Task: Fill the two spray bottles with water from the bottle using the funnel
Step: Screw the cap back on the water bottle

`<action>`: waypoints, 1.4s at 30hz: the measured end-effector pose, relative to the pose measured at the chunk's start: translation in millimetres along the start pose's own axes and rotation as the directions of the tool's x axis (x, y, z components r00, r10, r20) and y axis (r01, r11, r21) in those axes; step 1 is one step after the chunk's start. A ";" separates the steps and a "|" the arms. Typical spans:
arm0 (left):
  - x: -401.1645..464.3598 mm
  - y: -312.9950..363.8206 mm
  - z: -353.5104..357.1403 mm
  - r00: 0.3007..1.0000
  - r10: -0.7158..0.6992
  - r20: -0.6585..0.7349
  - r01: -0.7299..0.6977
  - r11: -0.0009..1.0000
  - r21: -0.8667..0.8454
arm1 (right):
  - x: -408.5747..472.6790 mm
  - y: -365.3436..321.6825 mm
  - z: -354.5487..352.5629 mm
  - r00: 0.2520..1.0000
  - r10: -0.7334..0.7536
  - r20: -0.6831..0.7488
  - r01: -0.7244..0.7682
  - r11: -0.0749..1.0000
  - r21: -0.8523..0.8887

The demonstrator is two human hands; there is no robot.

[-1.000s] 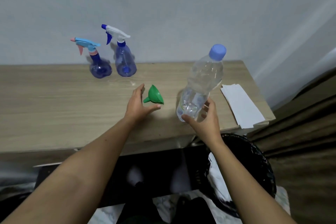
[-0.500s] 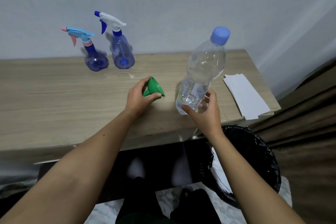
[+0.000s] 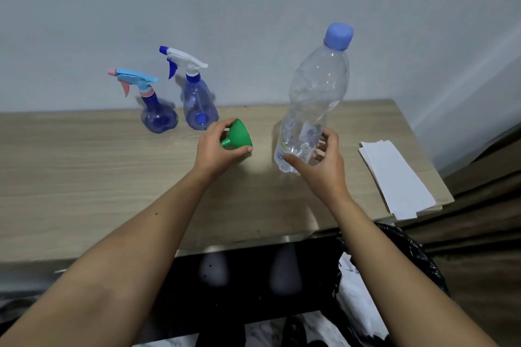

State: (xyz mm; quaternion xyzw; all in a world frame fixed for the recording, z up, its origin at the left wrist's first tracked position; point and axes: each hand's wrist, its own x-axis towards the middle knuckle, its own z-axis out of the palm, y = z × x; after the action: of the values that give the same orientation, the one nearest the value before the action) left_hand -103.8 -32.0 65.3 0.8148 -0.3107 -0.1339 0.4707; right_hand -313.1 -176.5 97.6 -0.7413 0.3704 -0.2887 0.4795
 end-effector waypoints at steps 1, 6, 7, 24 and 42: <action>6.7 -1.3 -0.8 1.000 0.012 -0.005 -0.012 1.000 0.017 | 9.7 -1.6 3.4 1.000 -0.012 -0.001 0.012 1.000 -0.001; 38.1 -2.9 -2.2 1.000 0.009 -0.005 -0.009 0.996 0.091 | 57.2 -7.1 23.4 0.999 -0.041 -0.015 0.041 0.999 -0.002; 44.0 -3.4 -1.0 0.999 0.033 -0.004 -0.032 0.993 0.112 | 65.4 -7.6 27.3 0.999 -0.045 -0.018 0.045 0.999 0.001; 114.7 -13.0 39.7 0.996 0.064 0.067 -0.083 0.941 0.328 | 149.3 11.1 74.5 0.995 -0.102 0.004 0.102 0.995 0.006; 99.5 -36.7 60.6 0.997 0.068 -0.040 -0.056 0.968 0.246 | 158.8 27.5 74.4 0.993 -0.118 0.020 0.118 0.993 0.030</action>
State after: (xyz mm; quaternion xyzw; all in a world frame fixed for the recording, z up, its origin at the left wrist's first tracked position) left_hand -44.1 -123.1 9.9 0.8596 -0.3386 -0.0602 0.3779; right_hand -173.5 -278.0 56.0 -0.7581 0.3165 -0.3136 0.4763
